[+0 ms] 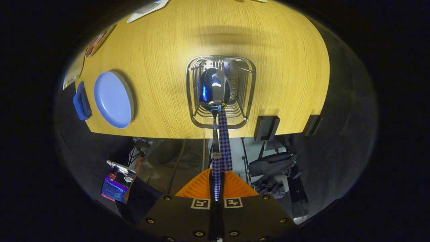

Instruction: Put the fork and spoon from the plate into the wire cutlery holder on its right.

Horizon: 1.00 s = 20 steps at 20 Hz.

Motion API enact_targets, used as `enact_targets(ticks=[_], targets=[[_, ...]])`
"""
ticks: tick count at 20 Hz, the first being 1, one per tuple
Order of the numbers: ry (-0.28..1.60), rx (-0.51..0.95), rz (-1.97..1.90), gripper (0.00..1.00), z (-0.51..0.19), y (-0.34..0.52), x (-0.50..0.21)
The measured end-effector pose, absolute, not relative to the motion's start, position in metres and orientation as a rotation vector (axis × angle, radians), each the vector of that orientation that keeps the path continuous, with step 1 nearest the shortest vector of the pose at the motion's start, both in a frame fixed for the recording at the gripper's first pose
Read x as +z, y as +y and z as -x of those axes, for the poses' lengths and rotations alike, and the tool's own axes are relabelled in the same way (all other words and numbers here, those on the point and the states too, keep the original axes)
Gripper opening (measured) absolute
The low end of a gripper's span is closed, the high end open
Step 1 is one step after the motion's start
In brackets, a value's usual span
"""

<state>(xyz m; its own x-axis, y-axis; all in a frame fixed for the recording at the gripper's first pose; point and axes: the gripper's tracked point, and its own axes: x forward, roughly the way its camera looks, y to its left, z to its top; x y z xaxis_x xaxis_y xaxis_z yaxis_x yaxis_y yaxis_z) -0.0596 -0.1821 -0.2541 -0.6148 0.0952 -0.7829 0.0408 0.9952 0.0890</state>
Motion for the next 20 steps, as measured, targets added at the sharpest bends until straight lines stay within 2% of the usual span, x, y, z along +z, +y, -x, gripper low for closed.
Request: enact_targets(ticks=[5, 12, 20], targets=[[2.275, 0.111, -0.099, 0.01, 0.067, -0.168, -0.248], [2.275, 0.063, -0.2, 0.01, 0.061, -0.158, -0.259], [2.36, 0.042, -0.162, 0.01, 0.047, -0.165, -0.265]])
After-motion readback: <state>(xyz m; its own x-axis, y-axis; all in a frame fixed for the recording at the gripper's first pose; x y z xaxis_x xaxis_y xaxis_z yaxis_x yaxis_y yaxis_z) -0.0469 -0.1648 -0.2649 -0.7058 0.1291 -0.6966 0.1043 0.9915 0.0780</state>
